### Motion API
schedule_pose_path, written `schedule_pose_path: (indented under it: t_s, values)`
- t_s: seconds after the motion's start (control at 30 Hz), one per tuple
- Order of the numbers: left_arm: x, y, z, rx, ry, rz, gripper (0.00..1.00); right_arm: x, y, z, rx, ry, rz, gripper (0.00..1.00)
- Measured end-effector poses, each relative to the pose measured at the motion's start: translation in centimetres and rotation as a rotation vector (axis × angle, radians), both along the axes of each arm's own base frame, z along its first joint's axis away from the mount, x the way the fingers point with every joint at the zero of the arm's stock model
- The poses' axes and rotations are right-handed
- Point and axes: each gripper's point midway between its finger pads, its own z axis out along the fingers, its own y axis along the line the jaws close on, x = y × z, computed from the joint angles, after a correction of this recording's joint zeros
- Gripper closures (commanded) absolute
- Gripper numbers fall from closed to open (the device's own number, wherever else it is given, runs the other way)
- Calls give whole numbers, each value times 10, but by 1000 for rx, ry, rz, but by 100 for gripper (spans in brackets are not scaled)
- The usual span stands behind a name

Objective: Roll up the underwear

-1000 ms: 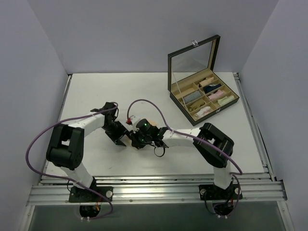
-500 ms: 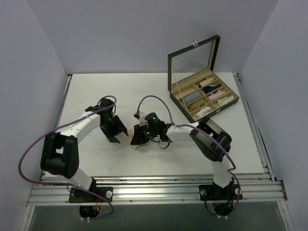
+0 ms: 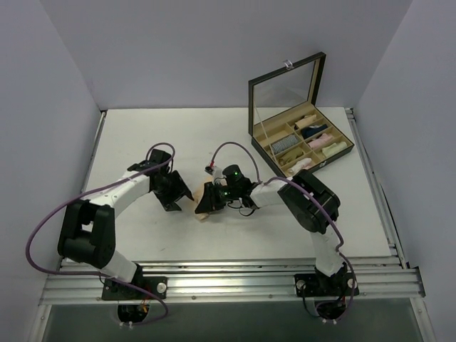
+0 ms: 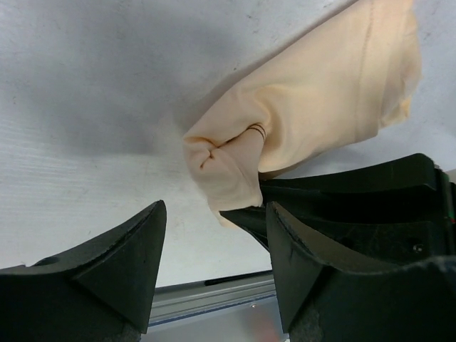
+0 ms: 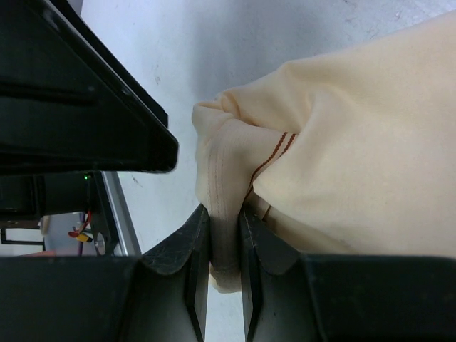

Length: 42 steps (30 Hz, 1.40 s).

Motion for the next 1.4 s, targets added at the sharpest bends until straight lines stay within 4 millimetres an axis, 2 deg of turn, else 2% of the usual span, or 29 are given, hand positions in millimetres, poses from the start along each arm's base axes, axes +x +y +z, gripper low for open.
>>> schedule_pose_path:
  t_s: [0.27, 0.4, 0.43, 0.57, 0.6, 0.67, 0.73, 0.83, 0.93, 1.07, 1.23, 1.4]
  values:
    - [-2, -17, -20, 0, 32, -20, 34, 3, -3, 0, 38, 51, 1, 100]
    - [-3, -23, -29, 4, 50, -25, 38, 4, -4, 1, 55, 79, -1, 100]
    - [-3, -24, -33, 8, 60, -23, 41, 4, -4, 1, 59, 86, -2, 100]
    - [1, -29, -42, -8, 86, -4, 86, 3, -4, -1, 82, 118, -10, 100]
    - [2, -30, -42, -11, 87, -4, 89, 3, -4, -1, 86, 124, -13, 100]
    - [3, -32, -41, -13, 89, -8, 96, 3, -4, -1, 85, 129, -17, 86]
    - [3, -33, -40, -5, 92, -15, 98, 3, -6, -1, 69, 128, -26, 72]
    - [1, -32, -38, 25, 104, -36, 98, 5, -14, 4, 2, 108, -61, 60]
    - [-5, -26, -35, 73, 125, -64, 98, 10, -34, 8, -118, 48, -124, 53]
    - [-20, -16, -34, 143, 183, -99, 98, 12, -52, 29, -234, -86, -169, 48]
    - [-34, -10, -36, 185, 258, -123, 98, -7, -40, 62, -270, -271, -147, 44]
    - [-39, -9, -39, 201, 298, -134, 98, -29, -16, 69, -306, -395, -114, 43]
